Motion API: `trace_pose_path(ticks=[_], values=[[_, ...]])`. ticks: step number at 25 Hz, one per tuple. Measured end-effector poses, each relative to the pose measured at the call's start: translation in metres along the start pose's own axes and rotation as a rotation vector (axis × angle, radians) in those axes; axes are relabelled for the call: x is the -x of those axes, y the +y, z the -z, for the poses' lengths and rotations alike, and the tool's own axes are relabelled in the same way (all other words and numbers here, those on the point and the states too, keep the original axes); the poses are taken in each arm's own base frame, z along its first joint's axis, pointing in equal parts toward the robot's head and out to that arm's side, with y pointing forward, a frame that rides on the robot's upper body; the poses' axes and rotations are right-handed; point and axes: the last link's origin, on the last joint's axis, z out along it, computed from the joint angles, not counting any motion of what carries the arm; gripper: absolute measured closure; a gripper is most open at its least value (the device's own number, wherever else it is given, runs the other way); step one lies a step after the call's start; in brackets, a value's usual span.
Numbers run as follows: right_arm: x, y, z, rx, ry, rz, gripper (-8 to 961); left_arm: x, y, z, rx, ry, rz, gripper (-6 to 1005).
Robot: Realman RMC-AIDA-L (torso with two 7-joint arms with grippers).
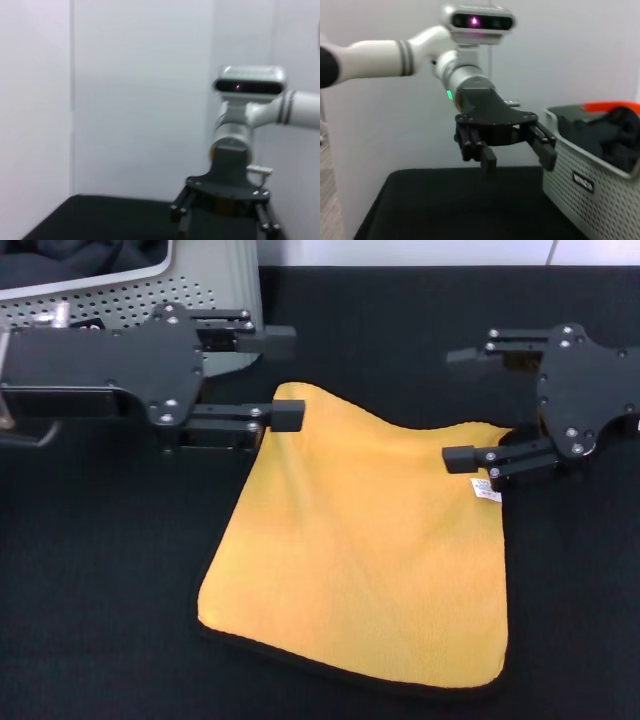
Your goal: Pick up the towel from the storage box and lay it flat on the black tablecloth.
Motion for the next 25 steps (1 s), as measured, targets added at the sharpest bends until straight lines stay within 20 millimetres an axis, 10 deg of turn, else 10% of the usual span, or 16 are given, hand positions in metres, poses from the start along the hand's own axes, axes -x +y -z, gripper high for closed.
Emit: trace_pose_path(ticks=[25], values=[[0.015, 0.019, 0.002, 0.008, -0.054, 0.149, 78, -0.003, 0.002, 0.001, 0.060, 0.025, 0.035, 302]])
